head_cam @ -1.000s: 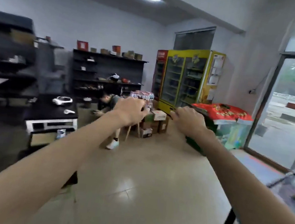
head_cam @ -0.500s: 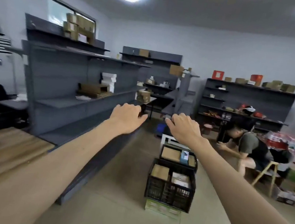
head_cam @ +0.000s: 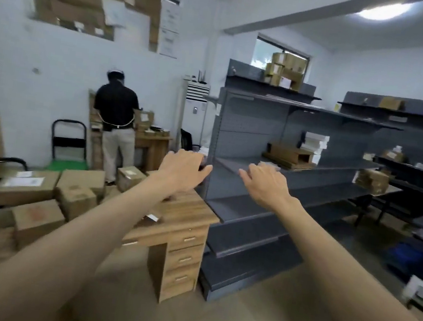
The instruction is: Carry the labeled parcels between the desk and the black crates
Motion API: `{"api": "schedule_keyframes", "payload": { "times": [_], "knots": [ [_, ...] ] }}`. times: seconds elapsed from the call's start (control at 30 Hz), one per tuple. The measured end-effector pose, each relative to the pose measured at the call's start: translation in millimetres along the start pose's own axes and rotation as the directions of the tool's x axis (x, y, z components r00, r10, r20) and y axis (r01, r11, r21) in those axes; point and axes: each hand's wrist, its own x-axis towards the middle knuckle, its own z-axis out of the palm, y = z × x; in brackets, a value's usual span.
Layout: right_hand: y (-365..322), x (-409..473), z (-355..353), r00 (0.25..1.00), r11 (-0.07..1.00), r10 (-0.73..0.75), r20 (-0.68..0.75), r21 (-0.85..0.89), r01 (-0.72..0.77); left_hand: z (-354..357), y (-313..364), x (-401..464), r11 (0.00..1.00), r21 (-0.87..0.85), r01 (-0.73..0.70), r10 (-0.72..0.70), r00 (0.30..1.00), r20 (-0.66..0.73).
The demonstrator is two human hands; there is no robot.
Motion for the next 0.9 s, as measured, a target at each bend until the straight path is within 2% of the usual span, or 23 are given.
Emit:
{"api": "schedule_keyframes", "payload": {
  "times": [0.2, 0.3, 0.43, 0.57, 0.9],
  "knots": [
    [-27, 103, 35, 0.985, 0.981, -0.171, -0.01, 0.09, 0.172, -4, -60, 52, 0.971, 0.115, 0.21, -0.208, 0.978, -0.029],
    [-34, 147, 52, 0.972, 0.964, -0.231, -0.028, 0.124, 0.233, 5, -78, 79, 0.952, 0.098, 0.29, -0.286, 0.957, -0.059],
    [-41, 191, 84, 0.951, 0.937, -0.306, -0.038, 0.165, 0.307, 28, -93, 107, 0.935, 0.089, 0.344, -0.335, 0.937, -0.102],
    [-50, 227, 123, 0.934, 0.916, -0.356, -0.015, 0.193, 0.352, 50, -109, 127, 0.909, 0.128, 0.397, -0.39, 0.918, -0.075],
    [-73, 316, 212, 0.924, 0.9, -0.378, 0.052, 0.252, 0.354, 112, -188, 199, 0.877, 0.137, 0.46, -0.459, 0.887, -0.037]
  ]
}}
